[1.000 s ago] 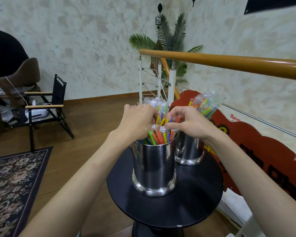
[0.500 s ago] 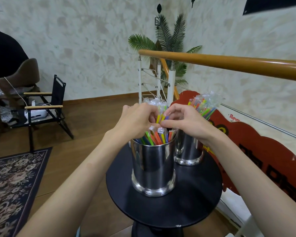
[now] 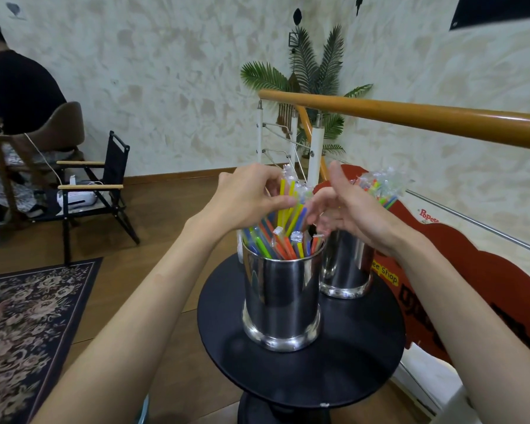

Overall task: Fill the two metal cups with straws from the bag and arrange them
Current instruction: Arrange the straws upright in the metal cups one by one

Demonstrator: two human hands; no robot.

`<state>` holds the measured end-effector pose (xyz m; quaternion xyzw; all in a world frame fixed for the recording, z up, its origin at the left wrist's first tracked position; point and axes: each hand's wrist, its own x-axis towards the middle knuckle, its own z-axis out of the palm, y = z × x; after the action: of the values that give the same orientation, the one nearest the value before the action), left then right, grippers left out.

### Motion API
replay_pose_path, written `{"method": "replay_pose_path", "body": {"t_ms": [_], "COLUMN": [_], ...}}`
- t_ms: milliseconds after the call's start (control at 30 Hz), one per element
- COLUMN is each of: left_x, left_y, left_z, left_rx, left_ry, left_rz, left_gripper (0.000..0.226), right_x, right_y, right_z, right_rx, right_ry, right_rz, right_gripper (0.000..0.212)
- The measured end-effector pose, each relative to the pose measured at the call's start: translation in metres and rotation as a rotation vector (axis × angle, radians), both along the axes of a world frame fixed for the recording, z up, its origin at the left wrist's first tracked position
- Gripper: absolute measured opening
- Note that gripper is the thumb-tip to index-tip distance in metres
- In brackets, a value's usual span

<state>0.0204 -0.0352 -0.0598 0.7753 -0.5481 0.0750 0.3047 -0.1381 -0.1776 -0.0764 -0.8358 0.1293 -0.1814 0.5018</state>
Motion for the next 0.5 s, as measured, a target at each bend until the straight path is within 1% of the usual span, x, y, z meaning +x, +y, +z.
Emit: {"method": "replay_pose_path", "body": {"t_ms": [33, 67, 100, 200, 267, 400, 500], "left_x": [0.001, 0.001, 0.000, -0.003, -0.005, -0.008, -0.010], "left_y": [0.000, 0.000, -0.001, -0.003, -0.007, -0.014, -0.020], "left_z": [0.002, 0.005, 0.008, 0.014, 0.018, 0.026, 0.031], "left_rx": [-0.018, -0.042, -0.070, -0.160, -0.208, -0.294, -0.356], "left_ry": [0.003, 0.007, 0.014, 0.053, 0.071, 0.102, 0.128], "left_rz": [-0.009, -0.023, -0.040, -0.114, -0.146, -0.184, -0.198], "left_gripper": [0.029, 0.030, 0.030, 0.024, 0.021, 0.017, 0.015], "right_x": [0.000, -0.001, -0.001, 0.000, 0.003, 0.005, 0.005], "right_y": [0.001, 0.002, 0.005, 0.010, 0.009, 0.012, 0.013], "right_z": [0.002, 0.003, 0.004, 0.002, 0.000, 0.005, 0.006], "right_rx": [0.065, 0.098, 0.094, -0.110, -0.175, -0.144, -0.222], "right_ry": [-0.008, -0.020, -0.032, -0.049, -0.071, -0.134, -0.188], "right_rz": [0.009, 0.016, 0.023, 0.022, 0.019, 0.006, 0.015], "right_gripper": [0.089, 0.084, 0.074, 0.031, 0.015, 0.008, 0.009]}}
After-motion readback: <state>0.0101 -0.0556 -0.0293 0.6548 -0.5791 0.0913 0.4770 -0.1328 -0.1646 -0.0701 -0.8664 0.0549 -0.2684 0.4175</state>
